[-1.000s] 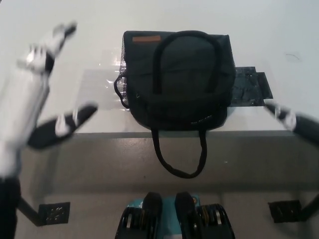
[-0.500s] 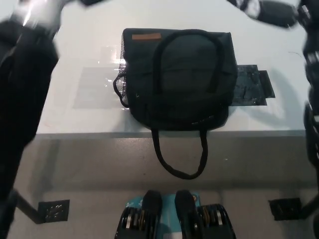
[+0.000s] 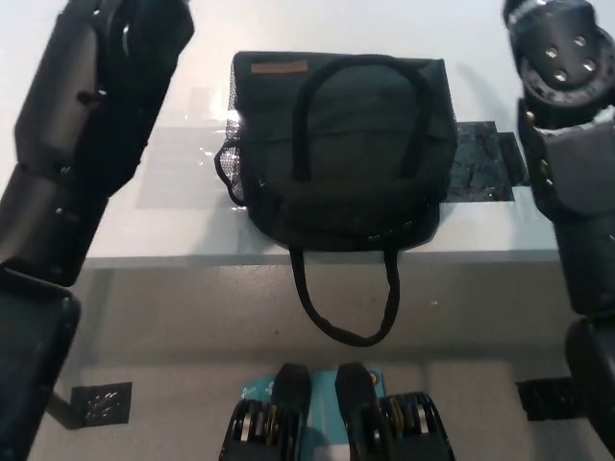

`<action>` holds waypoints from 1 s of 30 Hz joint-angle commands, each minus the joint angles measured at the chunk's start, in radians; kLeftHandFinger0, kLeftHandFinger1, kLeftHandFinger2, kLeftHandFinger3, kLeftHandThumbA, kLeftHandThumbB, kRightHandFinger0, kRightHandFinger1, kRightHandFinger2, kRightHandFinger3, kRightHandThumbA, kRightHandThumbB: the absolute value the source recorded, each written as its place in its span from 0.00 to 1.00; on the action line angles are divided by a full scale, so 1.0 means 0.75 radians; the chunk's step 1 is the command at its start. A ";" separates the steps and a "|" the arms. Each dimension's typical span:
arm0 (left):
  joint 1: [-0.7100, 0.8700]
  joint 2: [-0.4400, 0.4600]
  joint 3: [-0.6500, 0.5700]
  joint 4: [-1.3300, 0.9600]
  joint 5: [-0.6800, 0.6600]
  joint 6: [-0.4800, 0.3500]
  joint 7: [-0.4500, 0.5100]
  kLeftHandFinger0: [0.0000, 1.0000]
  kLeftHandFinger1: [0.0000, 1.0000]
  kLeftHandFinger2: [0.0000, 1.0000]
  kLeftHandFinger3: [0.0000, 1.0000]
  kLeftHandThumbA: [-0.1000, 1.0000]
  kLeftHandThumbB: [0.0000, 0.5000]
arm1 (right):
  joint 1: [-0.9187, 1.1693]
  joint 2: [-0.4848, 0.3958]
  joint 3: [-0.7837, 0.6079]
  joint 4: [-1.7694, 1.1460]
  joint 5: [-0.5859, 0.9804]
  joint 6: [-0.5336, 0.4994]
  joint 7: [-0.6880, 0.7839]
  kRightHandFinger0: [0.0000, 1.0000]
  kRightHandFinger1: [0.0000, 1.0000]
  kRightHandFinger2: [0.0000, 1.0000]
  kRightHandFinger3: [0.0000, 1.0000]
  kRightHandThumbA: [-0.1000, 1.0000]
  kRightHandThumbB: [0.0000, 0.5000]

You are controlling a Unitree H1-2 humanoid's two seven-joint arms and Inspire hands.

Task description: A soft travel bag is kept infront of the robot in the middle of the desk and the robot uses both its hands to press it to reduce its size

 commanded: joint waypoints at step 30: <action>-0.087 -0.061 -0.109 0.378 -0.008 0.019 0.119 1.00 1.00 1.00 1.00 1.00 0.64 | -0.047 0.082 -0.030 0.448 0.093 -0.210 -0.117 1.00 1.00 1.00 1.00 1.00 0.38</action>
